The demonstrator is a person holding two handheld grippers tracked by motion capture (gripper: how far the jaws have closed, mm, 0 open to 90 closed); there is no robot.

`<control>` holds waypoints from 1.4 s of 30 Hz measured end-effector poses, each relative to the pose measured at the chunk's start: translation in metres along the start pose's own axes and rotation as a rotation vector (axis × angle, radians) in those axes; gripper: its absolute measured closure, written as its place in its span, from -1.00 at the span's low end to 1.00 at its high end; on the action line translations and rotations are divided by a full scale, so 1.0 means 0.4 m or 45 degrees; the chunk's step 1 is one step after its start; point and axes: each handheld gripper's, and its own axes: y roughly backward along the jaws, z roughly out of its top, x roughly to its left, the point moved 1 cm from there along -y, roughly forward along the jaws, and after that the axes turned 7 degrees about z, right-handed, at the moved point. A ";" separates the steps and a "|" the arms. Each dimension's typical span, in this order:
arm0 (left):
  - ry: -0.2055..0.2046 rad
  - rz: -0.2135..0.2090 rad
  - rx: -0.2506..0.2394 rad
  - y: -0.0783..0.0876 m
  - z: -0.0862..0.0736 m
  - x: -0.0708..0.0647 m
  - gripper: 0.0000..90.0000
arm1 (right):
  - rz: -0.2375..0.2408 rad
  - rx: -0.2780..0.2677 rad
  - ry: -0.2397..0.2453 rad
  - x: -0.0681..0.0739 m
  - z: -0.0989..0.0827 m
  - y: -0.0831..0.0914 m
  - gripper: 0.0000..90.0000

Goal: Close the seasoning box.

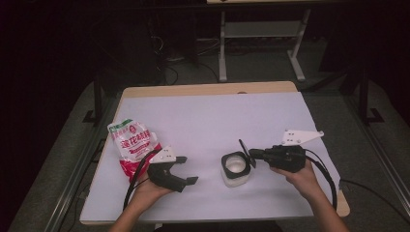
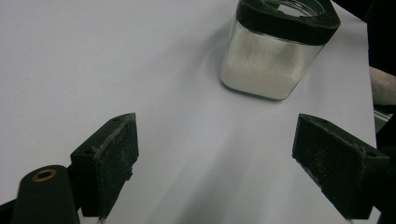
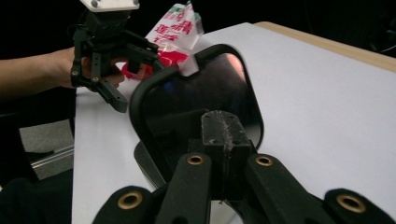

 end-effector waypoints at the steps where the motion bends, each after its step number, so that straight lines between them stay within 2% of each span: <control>1: 0.000 -0.001 -0.001 0.000 0.000 -0.001 -0.68 | 0.004 0.009 0.000 0.001 0.000 -0.008 1.00; 5: 0.002 -0.003 0.000 -0.001 0.000 0.000 -0.68 | 0.014 0.037 0.011 0.003 -0.002 -0.025 1.00; 11: -0.002 -0.008 -0.004 -0.002 0.001 -0.002 -0.68 | -0.001 0.030 0.015 0.001 -0.001 -0.019 1.00; 17: -0.002 -0.009 -0.011 -0.008 0.006 0.002 -0.68 | -0.072 0.051 0.012 -0.003 -0.008 -0.005 0.99; 21: 0.014 -0.015 -0.022 -0.009 0.008 0.003 -0.68 | -0.140 0.039 -0.005 -0.015 -0.012 0.012 0.65; 27: -0.002 -0.016 -0.019 -0.009 0.010 -0.001 -0.68 | -0.235 0.058 -0.029 -0.032 -0.020 0.035 0.14; 33: -0.008 -0.019 -0.022 -0.007 0.009 -0.002 -0.68 | -0.315 0.044 -0.064 -0.053 -0.036 0.059 -0.09; 42: -0.005 -0.007 -0.023 -0.005 0.003 0.002 -0.68 | -0.433 0.035 -0.121 -0.090 -0.067 0.094 -0.25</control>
